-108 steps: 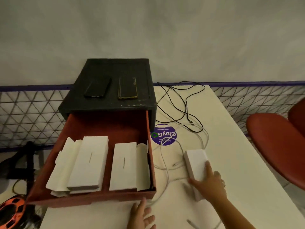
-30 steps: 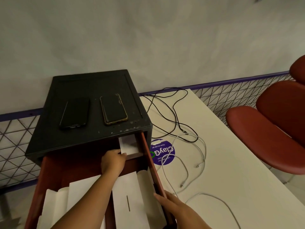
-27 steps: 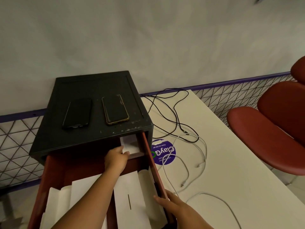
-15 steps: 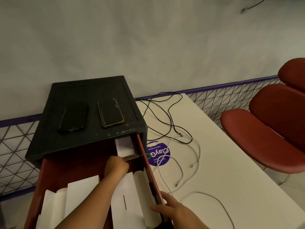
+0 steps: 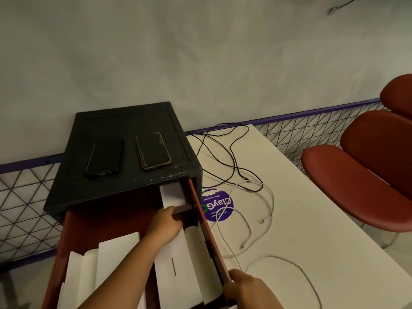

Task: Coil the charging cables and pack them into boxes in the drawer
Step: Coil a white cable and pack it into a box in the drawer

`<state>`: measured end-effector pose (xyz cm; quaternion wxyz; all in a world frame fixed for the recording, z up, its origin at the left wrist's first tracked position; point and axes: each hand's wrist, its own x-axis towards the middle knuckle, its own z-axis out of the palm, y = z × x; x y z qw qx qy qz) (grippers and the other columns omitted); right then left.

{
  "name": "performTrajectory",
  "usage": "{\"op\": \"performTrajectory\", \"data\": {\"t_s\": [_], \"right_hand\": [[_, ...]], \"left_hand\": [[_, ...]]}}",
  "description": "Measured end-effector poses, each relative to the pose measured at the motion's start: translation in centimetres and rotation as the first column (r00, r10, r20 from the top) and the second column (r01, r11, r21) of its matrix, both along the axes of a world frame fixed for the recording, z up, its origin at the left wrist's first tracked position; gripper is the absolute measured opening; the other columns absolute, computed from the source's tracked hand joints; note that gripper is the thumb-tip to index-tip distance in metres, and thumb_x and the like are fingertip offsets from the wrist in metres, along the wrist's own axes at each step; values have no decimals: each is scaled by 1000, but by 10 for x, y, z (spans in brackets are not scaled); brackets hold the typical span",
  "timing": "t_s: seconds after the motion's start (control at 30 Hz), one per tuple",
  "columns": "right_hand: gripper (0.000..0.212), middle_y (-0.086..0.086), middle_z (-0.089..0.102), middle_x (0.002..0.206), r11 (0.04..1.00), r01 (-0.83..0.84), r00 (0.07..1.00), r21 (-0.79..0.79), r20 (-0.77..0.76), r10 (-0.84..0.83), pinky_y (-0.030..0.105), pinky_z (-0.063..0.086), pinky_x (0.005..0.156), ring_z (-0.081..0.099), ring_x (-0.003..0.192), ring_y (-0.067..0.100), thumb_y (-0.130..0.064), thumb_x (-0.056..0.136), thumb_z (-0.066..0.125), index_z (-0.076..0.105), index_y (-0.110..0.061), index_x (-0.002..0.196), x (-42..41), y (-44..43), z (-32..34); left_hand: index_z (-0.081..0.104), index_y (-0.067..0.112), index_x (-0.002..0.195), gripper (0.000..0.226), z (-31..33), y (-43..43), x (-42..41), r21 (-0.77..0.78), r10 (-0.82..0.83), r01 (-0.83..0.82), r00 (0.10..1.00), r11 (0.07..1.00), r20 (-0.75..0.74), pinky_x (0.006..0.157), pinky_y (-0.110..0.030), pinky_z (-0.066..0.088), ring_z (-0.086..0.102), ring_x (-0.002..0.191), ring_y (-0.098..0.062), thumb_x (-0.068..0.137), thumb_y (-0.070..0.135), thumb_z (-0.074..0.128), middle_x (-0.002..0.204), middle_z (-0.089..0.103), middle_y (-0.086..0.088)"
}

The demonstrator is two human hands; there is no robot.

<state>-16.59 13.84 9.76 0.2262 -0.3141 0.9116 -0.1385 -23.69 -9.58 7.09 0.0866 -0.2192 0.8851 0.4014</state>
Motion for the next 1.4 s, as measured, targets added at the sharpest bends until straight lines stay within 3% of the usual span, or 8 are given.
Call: {"op": "performTrajectory", "data": {"t_s": [0.07,0.23,0.4,0.57,0.73,1.0,1.23,1.4], "right_hand": [[38,-11,32,86,996,40,978,-84,-200,-57,20,44,68,57,78,11,-53,75,41,61,-24,88,-1,-2,1],[47,-9,45,80,992,72,996,-100,-54,-78,23,43,73,49,81,13,-62,75,58,64,-23,101,-14,-15,21],[39,-6,48,83,989,87,992,-120,-85,-97,14,32,56,47,77,12,-55,79,60,62,-20,96,-33,-38,23],[37,-4,55,92,985,108,990,-137,-79,-120,19,44,64,53,84,11,-58,79,60,57,-23,90,-58,-55,18],[41,-7,56,98,978,124,986,-165,-90,-140,17,49,70,53,89,9,-58,80,59,60,-21,99,-75,-65,15],[34,-6,61,88,956,216,976,-199,28,-215,17,47,65,59,81,9,-50,81,63,61,-19,96,-107,-86,17],[35,-4,64,90,948,234,972,-218,46,-229,28,54,76,62,82,13,-45,84,62,61,-17,104,-134,-107,19],[32,-1,59,108,892,314,944,-326,5,-330,35,54,84,60,97,17,-33,91,54,49,-23,120,-133,-116,7]], "left_hand": [[55,23,124,38,16,2,7,-29,-24,22,999,999,-44,79,-27,45,55,107,-21,87,20,58,126,54,-2],[44,29,136,48,60,4,37,-20,-123,121,987,992,-107,96,-25,37,42,128,-13,89,32,58,141,44,7],[47,36,129,50,84,-9,72,34,-207,209,977,977,-47,92,-24,44,47,113,-3,82,40,66,124,49,18],[59,32,116,40,78,-27,92,-91,-218,225,973,970,73,81,-15,47,58,92,0,78,32,72,103,59,18],[70,29,99,14,72,-29,87,-232,-182,172,983,957,-24,75,-15,48,60,82,1,87,29,63,87,64,17],[65,22,114,28,51,-30,76,-503,-115,-40,955,864,-272,84,-29,47,60,94,-14,86,26,63,104,67,5],[63,12,99,46,11,-21,102,-502,-61,-205,884,840,-464,66,-34,52,59,84,-25,59,2,81,95,60,-4],[48,28,116,31,-22,-10,123,-358,-165,124,982,926,-87,88,-22,41,46,109,-11,86,30,57,108,36,15]]}}
